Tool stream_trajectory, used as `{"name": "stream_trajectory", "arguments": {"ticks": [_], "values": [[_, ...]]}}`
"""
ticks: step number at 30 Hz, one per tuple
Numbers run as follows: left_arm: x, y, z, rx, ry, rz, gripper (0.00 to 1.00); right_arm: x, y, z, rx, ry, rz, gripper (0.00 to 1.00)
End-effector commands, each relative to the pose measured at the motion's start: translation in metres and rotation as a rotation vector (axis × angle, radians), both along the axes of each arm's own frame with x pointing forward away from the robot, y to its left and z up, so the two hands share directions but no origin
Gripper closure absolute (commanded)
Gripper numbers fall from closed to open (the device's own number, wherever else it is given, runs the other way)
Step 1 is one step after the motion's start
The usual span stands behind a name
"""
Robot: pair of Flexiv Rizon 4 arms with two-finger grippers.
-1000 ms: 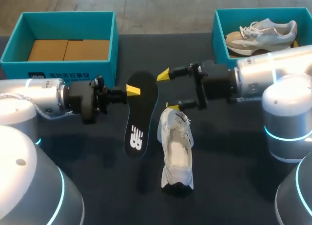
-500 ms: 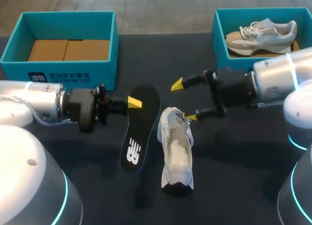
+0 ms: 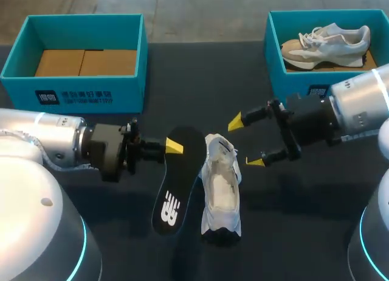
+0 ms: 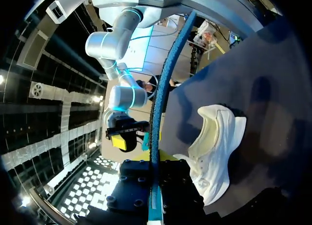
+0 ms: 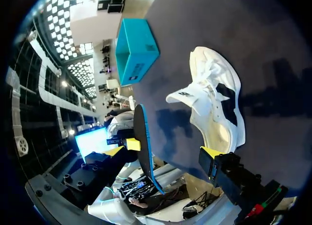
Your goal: Take the shoe out of the shoebox, open the shoe tongue, remove and reinsert the insole, then place the shoe into the shoebox
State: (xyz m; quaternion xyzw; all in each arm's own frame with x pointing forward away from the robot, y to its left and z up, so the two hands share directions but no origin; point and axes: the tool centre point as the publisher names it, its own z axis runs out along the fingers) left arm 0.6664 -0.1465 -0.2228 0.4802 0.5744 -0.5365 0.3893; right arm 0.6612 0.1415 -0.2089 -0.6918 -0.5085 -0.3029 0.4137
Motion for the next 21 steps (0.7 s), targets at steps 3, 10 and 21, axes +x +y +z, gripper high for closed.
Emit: {"name": "stream_trajectory", "arguments": {"ticks": [3, 10, 21], "values": [[-0.027, -0.001, 0.000, 0.014, 0.017, 0.000, 1.00, -0.020, -0.021, 0.003, -0.001, 0.013, 0.030, 0.00], [-0.040, -0.004, 0.000, 0.028, 0.023, -0.027, 1.00, -0.020, -0.021, 0.003, -0.001, 0.013, 0.030, 0.00], [-0.040, -0.004, 0.000, 0.028, 0.023, -0.027, 1.00, -0.020, -0.021, 0.003, -0.001, 0.013, 0.030, 0.00]]}}
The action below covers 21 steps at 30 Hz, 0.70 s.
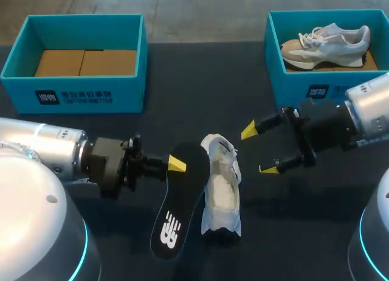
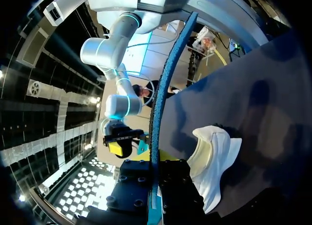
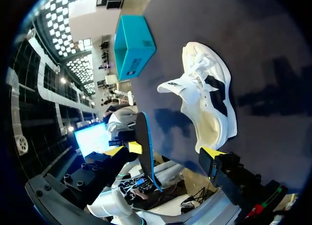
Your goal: Take the shoe out of the shoebox, open the shoe tongue, remove and reinsert the insole, then place the shoe into the shoebox
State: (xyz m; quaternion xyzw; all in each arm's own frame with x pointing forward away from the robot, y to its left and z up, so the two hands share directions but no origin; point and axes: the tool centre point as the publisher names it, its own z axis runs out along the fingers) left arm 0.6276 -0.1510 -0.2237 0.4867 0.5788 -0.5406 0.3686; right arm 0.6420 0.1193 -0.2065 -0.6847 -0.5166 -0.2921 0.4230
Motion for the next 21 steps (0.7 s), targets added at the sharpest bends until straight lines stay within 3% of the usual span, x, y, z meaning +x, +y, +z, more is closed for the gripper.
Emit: {"name": "stream_trajectory", "arguments": {"ticks": [1, 12, 21], "values": [[-0.002, 0.000, 0.001, 0.003, -0.001, 0.002, 1.00, -0.001, 0.001, 0.000, -0.003, 0.000, -0.003, 0.00], [-0.002, -0.001, 0.001, 0.001, 0.017, 0.001, 1.00, -0.001, 0.001, 0.000, -0.003, 0.000, -0.003, 0.00], [-0.034, -0.018, -0.008, 0.024, 0.120, -0.009, 1.00, -0.024, -0.012, 0.000, -0.029, -0.014, 0.047, 0.00]]}}
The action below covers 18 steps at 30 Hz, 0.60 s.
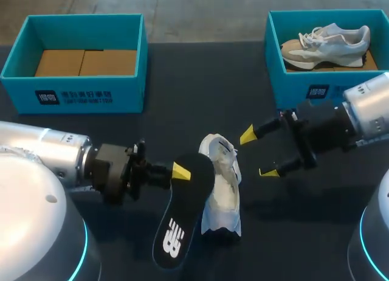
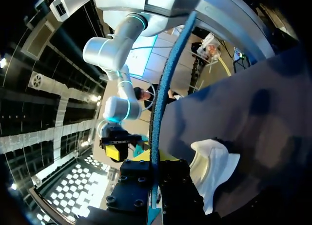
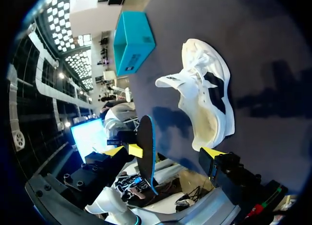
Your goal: Take the shoe out of the shoebox, open the shoe tongue, remove and reinsert the insole, then place the shoe into the shoebox
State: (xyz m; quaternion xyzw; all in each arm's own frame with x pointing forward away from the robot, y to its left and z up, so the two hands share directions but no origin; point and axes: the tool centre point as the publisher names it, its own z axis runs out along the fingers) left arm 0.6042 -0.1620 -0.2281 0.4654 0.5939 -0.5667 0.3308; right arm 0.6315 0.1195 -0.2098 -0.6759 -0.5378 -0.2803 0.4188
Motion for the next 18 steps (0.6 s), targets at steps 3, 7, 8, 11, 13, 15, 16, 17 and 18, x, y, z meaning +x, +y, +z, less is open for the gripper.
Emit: {"name": "stream_trajectory", "arguments": {"ticks": [3, 7, 8, 11, 13, 15, 16, 17, 18], "values": [[-0.018, -0.009, -0.008, 0.033, 0.031, 0.023, 1.00, -0.024, -0.018, 0.002, -0.007, -0.009, 0.010, 0.00], [-0.027, -0.010, -0.013, 0.045, 0.057, 0.034, 1.00, -0.036, -0.023, 0.000, -0.013, -0.009, 0.024, 0.00], [-0.029, -0.010, -0.013, 0.050, 0.063, 0.033, 1.00, -0.038, -0.024, -0.001, -0.017, -0.009, 0.026, 0.00], [-0.030, -0.009, -0.014, 0.046, 0.098, 0.043, 1.00, -0.043, -0.026, -0.001, -0.025, -0.012, 0.041, 0.00], [-0.032, -0.009, -0.014, 0.041, 0.133, 0.041, 1.00, -0.046, -0.028, 0.000, -0.029, -0.013, 0.052, 0.00], [-0.034, -0.009, -0.015, 0.045, 0.142, 0.040, 1.00, -0.049, -0.030, 0.001, -0.037, -0.015, 0.061, 0.00], [-0.035, -0.010, -0.015, 0.047, 0.151, 0.038, 1.00, -0.050, -0.031, 0.001, -0.041, -0.014, 0.064, 0.00], [-0.035, -0.010, -0.016, 0.048, 0.155, 0.038, 1.00, -0.052, -0.032, 0.001, -0.047, -0.012, 0.068, 0.00], [-0.036, -0.010, -0.016, 0.050, 0.159, 0.038, 1.00, -0.054, -0.032, 0.001, -0.049, -0.013, 0.072, 0.00]]}}
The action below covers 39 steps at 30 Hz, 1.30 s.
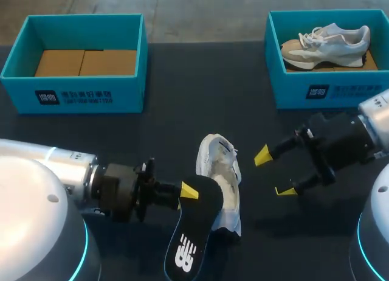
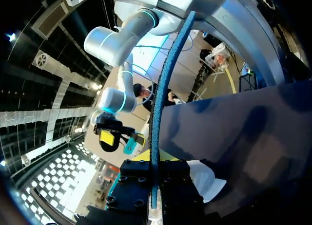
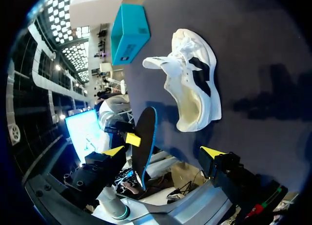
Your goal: Take the shoe out of the shoebox, open the shoe tongue, remove and reinsert the insole, then place the shoe into the shoebox
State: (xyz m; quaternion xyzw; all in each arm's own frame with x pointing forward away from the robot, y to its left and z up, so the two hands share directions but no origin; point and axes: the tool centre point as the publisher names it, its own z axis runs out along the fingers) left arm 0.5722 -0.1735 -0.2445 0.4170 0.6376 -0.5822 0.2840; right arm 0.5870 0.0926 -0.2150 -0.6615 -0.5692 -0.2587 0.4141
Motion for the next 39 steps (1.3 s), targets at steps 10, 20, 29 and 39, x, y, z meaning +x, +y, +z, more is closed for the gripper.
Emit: {"name": "stream_trajectory", "arguments": {"ticks": [10, 20, 29, 39], "values": [[-0.004, -0.002, -0.002, -0.011, 0.094, 0.005, 1.00, -0.020, -0.002, -0.004, 0.001, 0.011, 0.005, 0.00], [-0.006, -0.004, -0.003, 0.001, 0.181, 0.024, 1.00, -0.031, 0.002, -0.012, 0.011, 0.021, 0.010, 0.00], [-0.009, -0.010, -0.013, -0.011, 0.285, 0.033, 1.00, -0.042, 0.008, -0.021, 0.019, 0.020, 0.019, 0.00], [-0.013, -0.020, -0.021, -0.054, 0.317, -0.033, 1.00, -0.048, 0.011, -0.028, 0.030, 0.034, 0.003, 0.00]]}}
